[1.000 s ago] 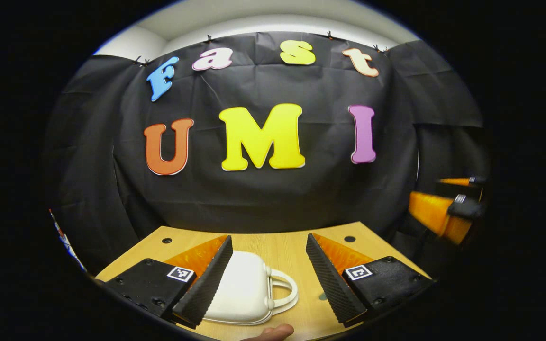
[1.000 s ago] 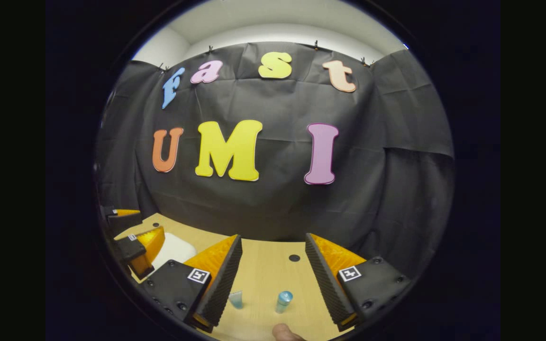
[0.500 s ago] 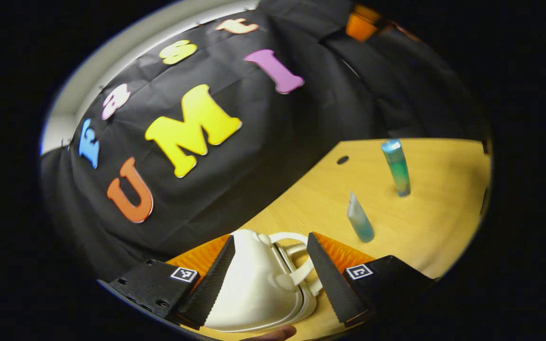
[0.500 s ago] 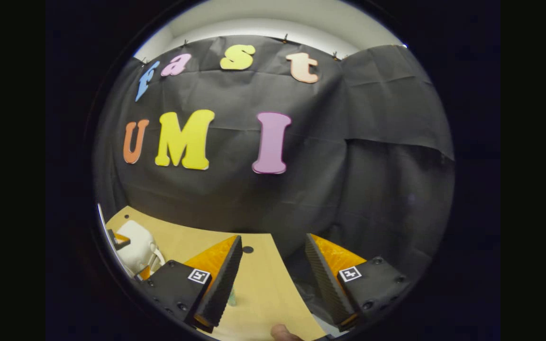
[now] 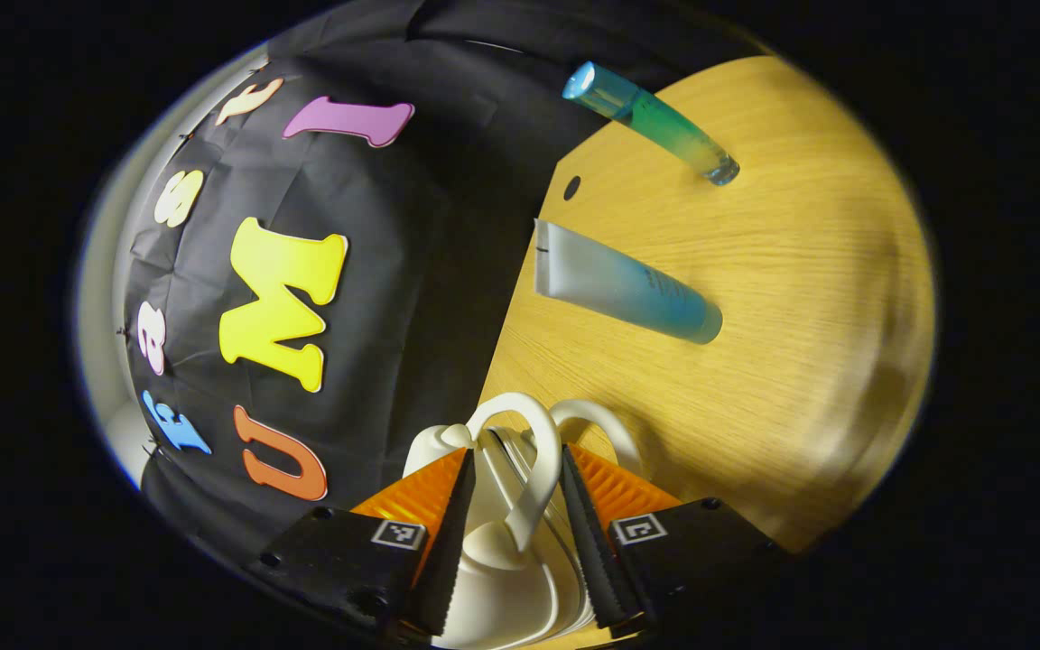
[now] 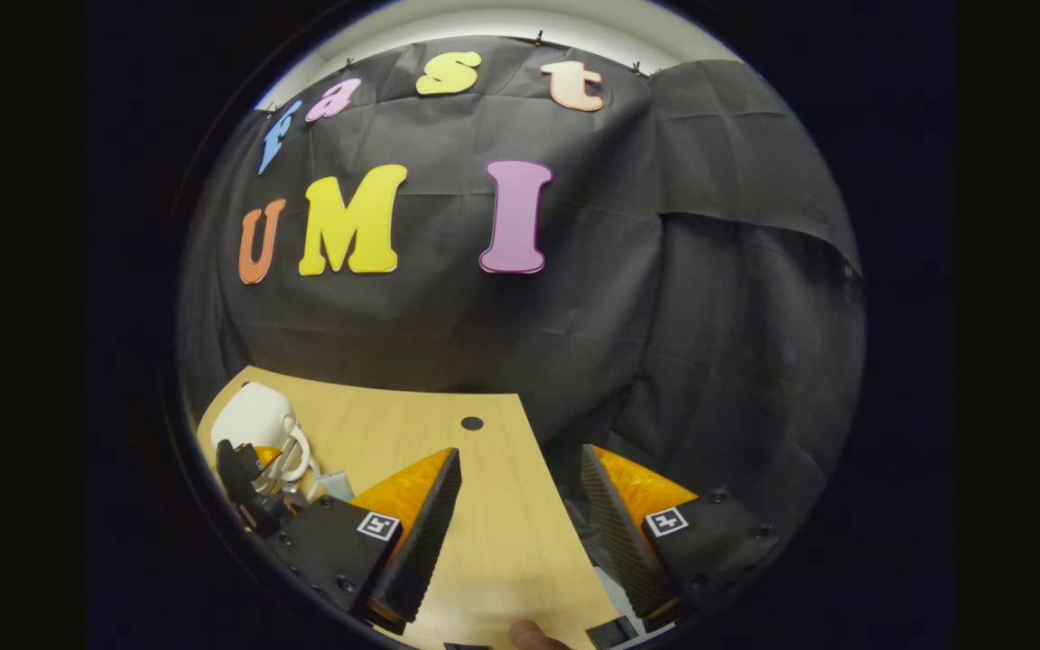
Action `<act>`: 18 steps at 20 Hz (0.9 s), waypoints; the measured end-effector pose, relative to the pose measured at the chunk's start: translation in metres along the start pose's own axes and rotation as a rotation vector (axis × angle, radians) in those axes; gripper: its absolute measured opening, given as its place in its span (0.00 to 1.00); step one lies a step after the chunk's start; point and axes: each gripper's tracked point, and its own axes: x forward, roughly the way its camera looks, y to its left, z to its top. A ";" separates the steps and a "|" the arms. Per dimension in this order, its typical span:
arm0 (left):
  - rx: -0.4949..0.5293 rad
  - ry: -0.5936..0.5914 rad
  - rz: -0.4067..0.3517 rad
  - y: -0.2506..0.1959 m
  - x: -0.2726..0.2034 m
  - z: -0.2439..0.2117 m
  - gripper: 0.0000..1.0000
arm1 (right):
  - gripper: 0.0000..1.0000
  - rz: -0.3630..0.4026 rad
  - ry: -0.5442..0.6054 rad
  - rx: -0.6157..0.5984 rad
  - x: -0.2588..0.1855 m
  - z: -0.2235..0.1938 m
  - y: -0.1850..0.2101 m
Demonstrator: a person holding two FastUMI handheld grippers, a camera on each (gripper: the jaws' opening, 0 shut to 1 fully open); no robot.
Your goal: First open the suitcase, pack the skin care products into it, and then close the suitcase.
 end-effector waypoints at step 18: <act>-0.340 0.059 -0.027 0.167 -0.042 -0.053 0.03 | 0.80 -0.016 0.014 0.011 -0.010 0.006 0.040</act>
